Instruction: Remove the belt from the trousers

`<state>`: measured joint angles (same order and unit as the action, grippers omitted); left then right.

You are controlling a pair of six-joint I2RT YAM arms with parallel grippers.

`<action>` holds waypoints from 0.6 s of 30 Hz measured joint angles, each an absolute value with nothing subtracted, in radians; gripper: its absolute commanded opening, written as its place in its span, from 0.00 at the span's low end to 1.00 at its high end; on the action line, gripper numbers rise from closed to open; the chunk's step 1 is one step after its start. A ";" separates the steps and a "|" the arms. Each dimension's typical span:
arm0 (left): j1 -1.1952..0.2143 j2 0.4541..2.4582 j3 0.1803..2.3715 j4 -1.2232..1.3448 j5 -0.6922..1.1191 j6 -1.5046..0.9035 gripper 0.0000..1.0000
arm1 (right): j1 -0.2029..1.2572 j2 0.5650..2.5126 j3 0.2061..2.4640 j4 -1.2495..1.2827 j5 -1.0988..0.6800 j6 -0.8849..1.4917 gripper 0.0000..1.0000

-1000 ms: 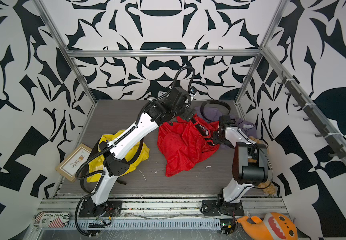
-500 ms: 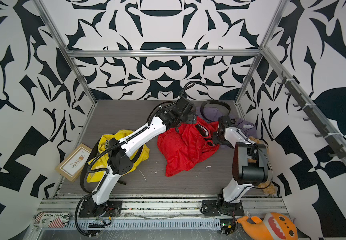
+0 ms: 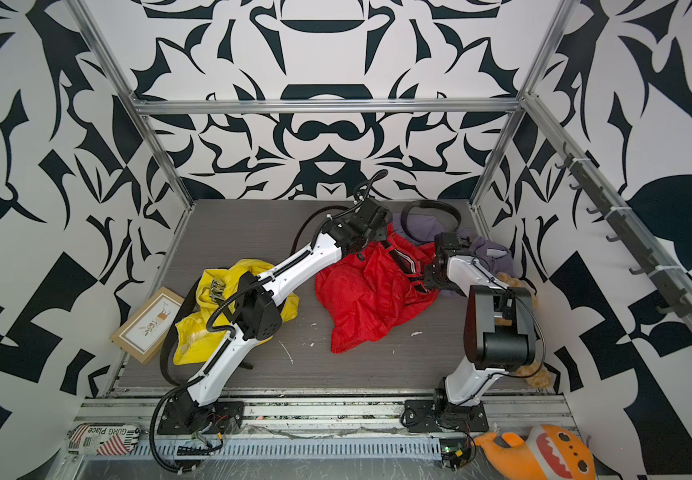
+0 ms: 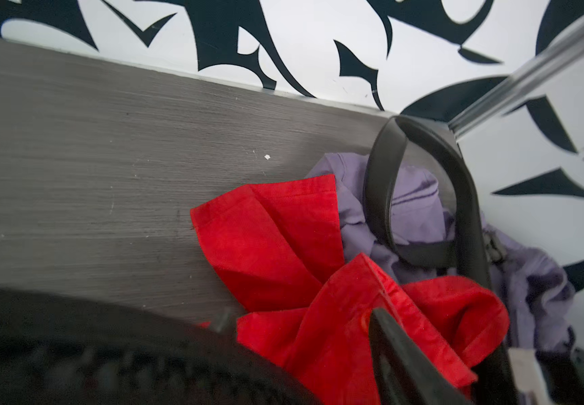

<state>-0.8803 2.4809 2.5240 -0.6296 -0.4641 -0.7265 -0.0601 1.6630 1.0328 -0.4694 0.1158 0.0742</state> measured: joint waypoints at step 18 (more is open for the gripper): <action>-0.880 2.253 2.251 -0.546 -0.421 -0.591 0.00 | -0.042 1.663 1.033 -0.449 0.102 0.075 0.59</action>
